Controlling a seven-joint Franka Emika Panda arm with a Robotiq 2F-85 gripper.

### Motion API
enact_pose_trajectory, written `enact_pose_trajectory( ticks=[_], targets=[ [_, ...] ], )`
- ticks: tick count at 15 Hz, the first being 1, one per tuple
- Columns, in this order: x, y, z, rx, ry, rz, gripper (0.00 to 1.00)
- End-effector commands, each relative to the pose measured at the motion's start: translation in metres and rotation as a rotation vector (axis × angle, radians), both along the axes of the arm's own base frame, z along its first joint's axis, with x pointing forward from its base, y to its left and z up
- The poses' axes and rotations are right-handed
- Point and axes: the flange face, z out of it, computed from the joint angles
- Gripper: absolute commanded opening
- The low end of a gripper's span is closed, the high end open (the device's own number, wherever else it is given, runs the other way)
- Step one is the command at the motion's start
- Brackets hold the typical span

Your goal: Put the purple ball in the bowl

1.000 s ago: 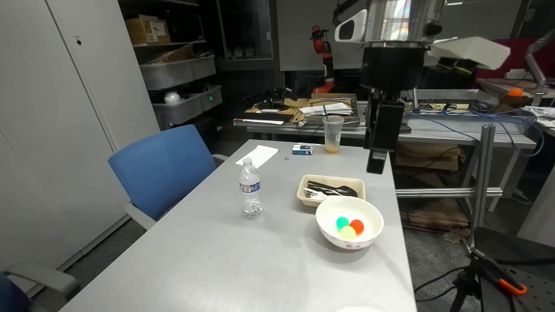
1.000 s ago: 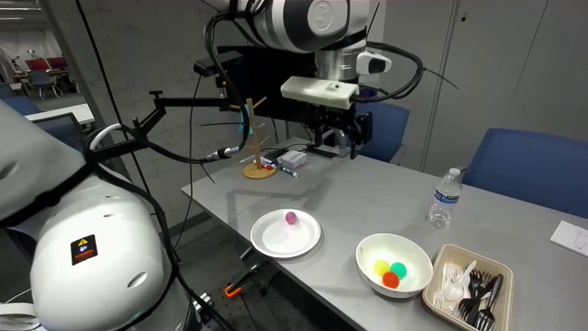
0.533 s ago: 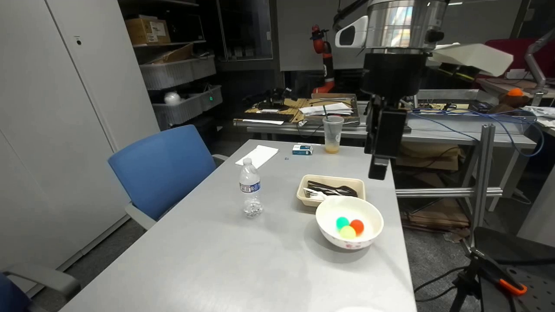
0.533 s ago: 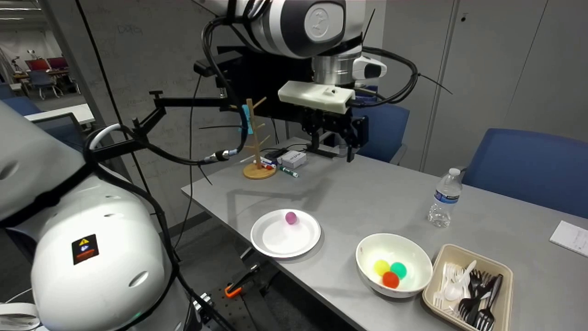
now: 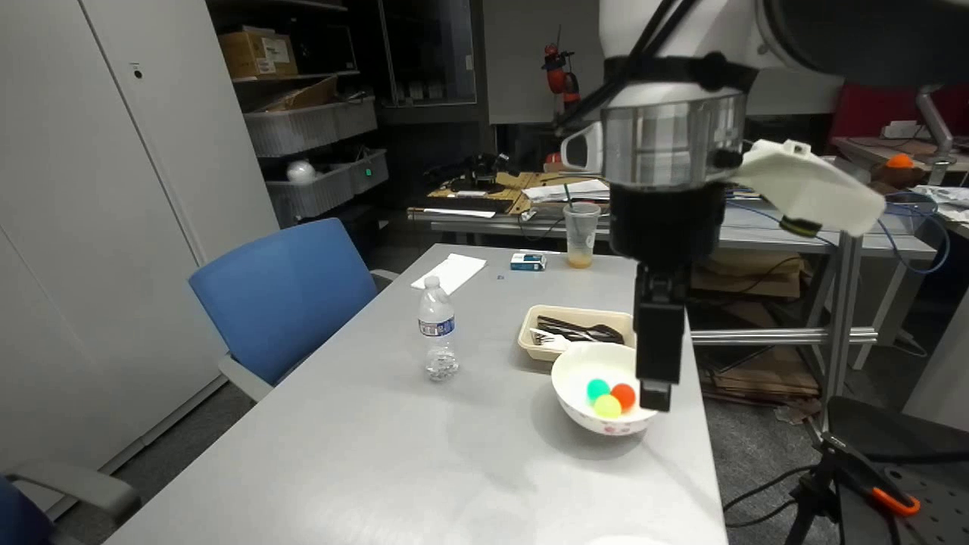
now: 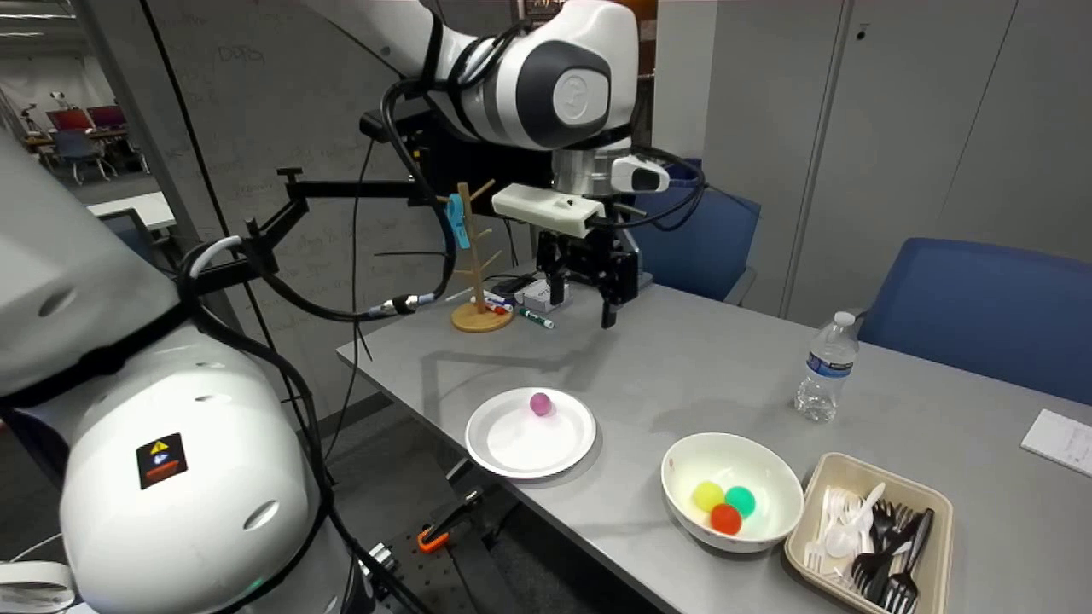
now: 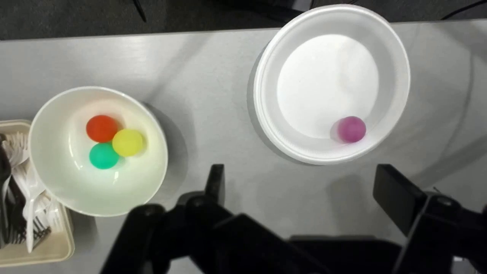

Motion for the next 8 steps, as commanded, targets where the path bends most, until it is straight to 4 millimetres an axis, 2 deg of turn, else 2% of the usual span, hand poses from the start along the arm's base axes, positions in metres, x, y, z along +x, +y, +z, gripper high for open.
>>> enact_pose_trajectory(
  ticks=[1,4,8],
  targets=[
    [0.002,0.029,-0.035,-0.018,0.056,-0.046,1.00],
    [0.004,0.039,-0.061,0.024,0.075,-0.090,1.00],
    [0.015,0.046,-0.083,0.159,-0.008,-0.185,1.00]
  ],
)
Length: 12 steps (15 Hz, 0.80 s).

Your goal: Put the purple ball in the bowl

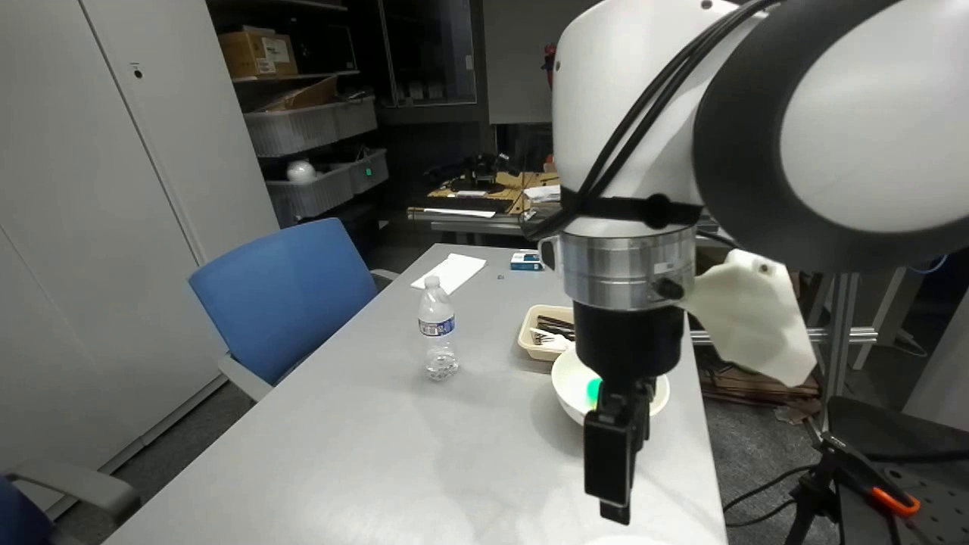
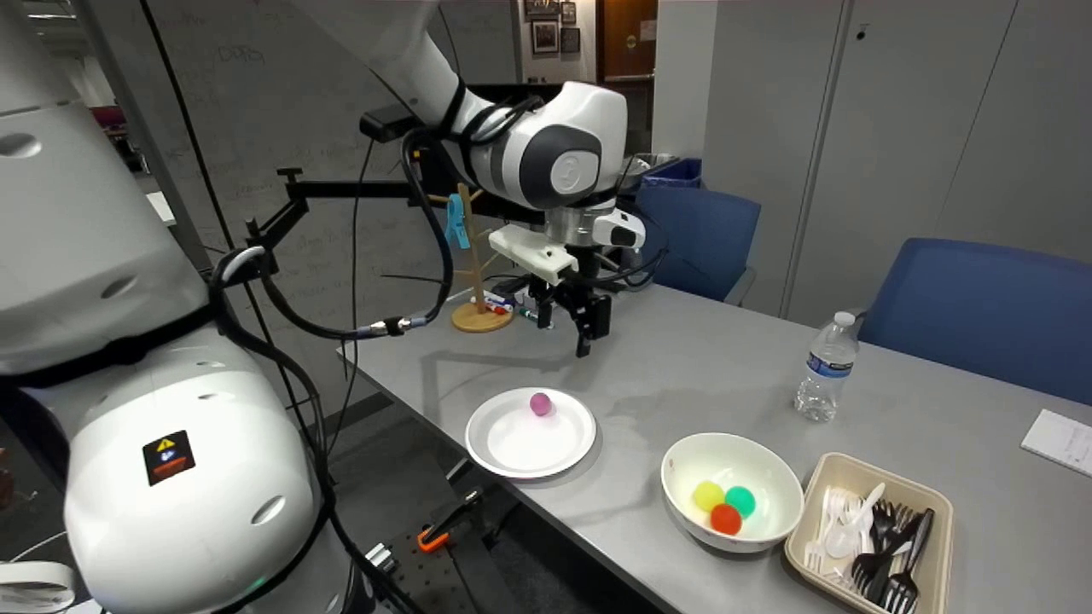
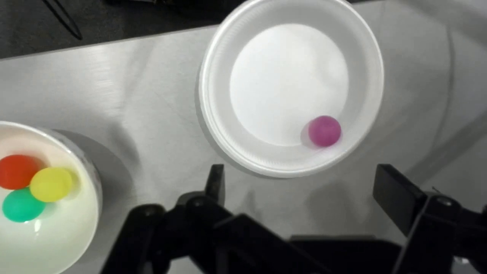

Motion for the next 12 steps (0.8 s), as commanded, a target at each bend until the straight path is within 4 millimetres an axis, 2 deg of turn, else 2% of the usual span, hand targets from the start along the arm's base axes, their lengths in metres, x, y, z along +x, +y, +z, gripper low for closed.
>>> enact_pose_trajectory(
  ticks=[1,4,5,7,12],
  targets=[
    [0.006,0.009,-0.020,0.107,-0.070,-0.093,1.00],
    [0.001,0.023,-0.039,0.140,-0.070,-0.115,1.00],
    [0.005,0.013,-0.029,0.113,-0.061,-0.114,1.00],
    [0.004,0.014,-0.035,0.111,-0.053,-0.114,1.00],
    [0.006,0.016,-0.035,0.093,-0.063,-0.146,1.00]
  ],
)
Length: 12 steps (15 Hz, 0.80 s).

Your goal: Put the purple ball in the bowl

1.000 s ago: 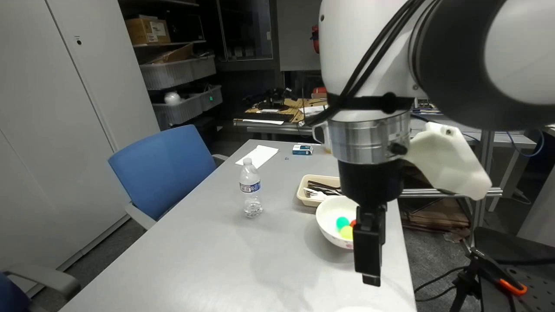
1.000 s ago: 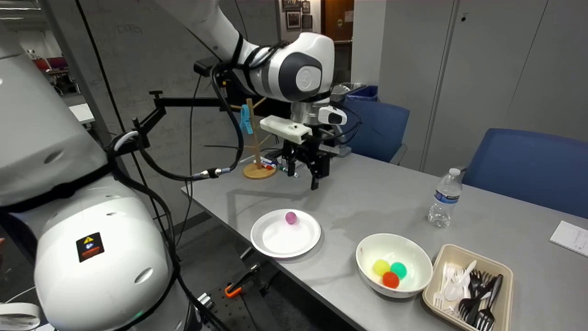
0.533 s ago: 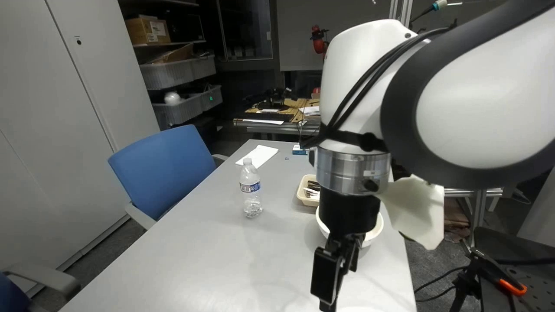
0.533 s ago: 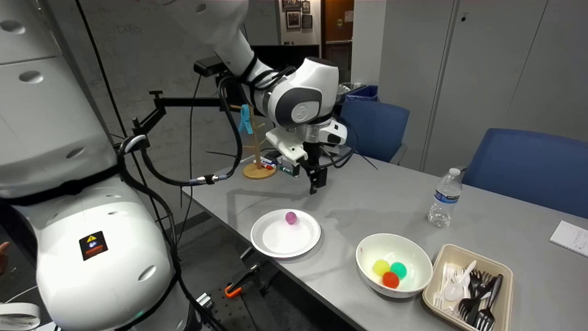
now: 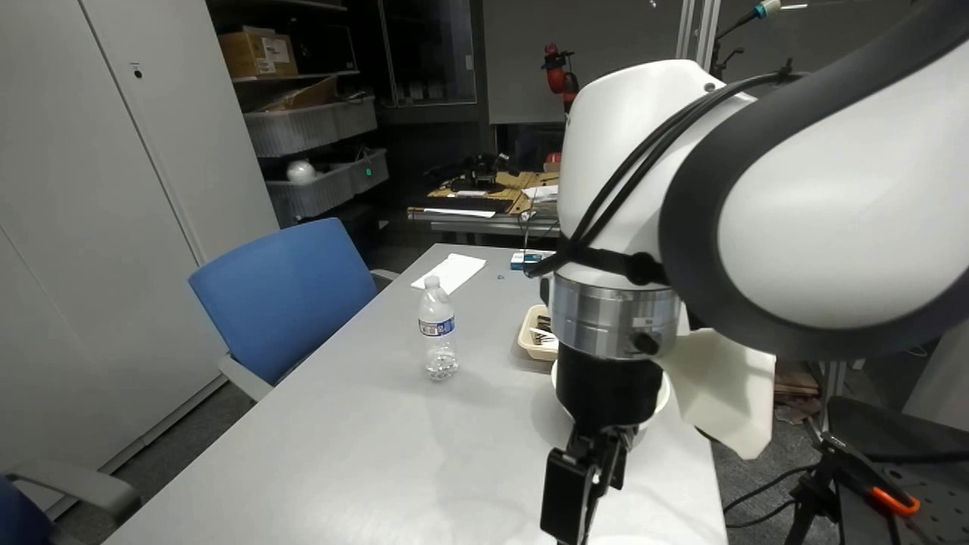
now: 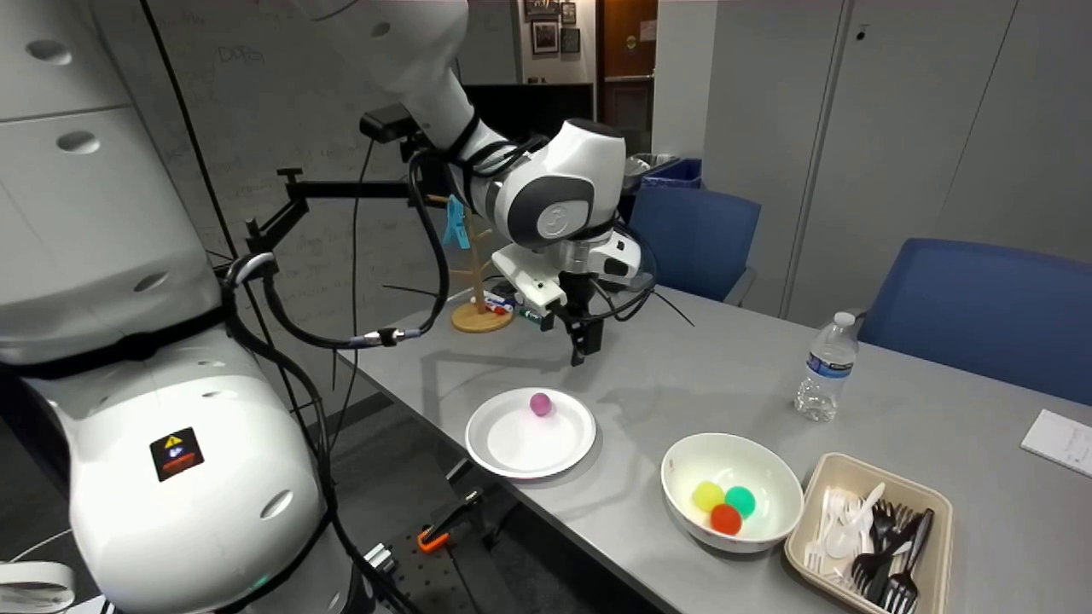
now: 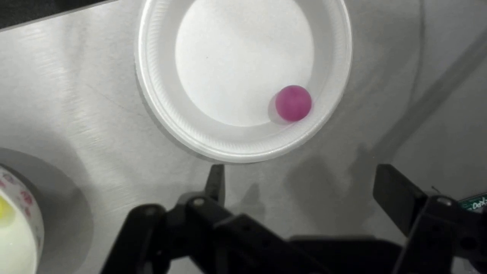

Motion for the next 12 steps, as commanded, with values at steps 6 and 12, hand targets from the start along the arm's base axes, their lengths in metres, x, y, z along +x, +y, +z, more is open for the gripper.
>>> enact_pose_trajectory(
  ticks=[6,12],
  targets=[
    [-0.011,0.024,-0.025,-0.037,0.022,-0.073,1.00],
    [-0.021,0.040,-0.062,-0.035,0.034,-0.070,1.00]
  ],
)
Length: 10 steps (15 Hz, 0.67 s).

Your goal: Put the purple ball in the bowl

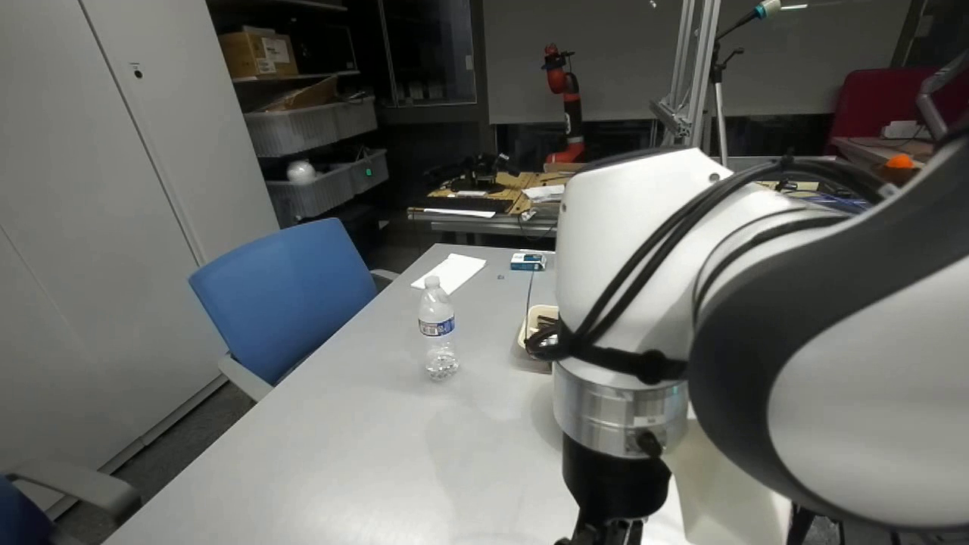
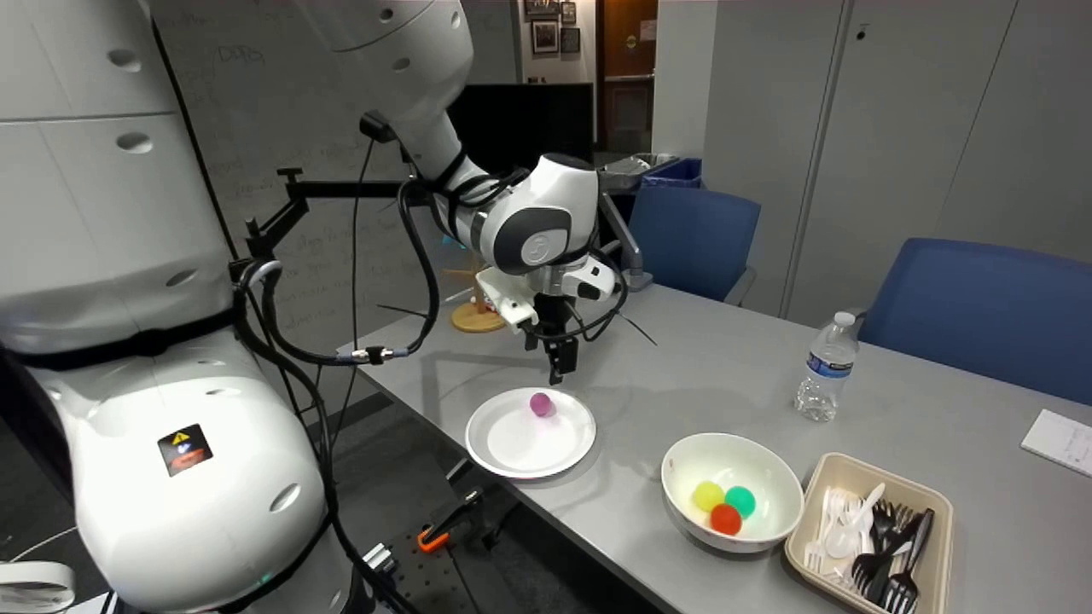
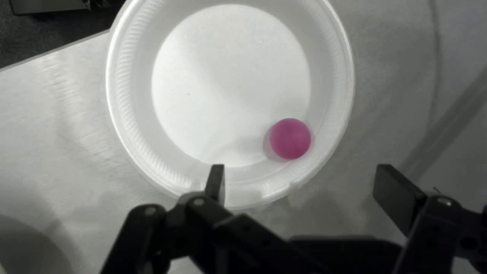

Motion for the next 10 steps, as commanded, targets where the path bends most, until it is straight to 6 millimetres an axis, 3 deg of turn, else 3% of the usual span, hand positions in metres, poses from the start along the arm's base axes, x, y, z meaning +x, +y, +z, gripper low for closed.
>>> enact_pose_trajectory(
  ticks=[1,10],
  targets=[
    [-0.003,0.009,-0.025,0.009,-0.009,-0.005,1.00],
    [0.013,0.022,-0.068,0.046,-0.043,0.001,1.00]
  ],
)
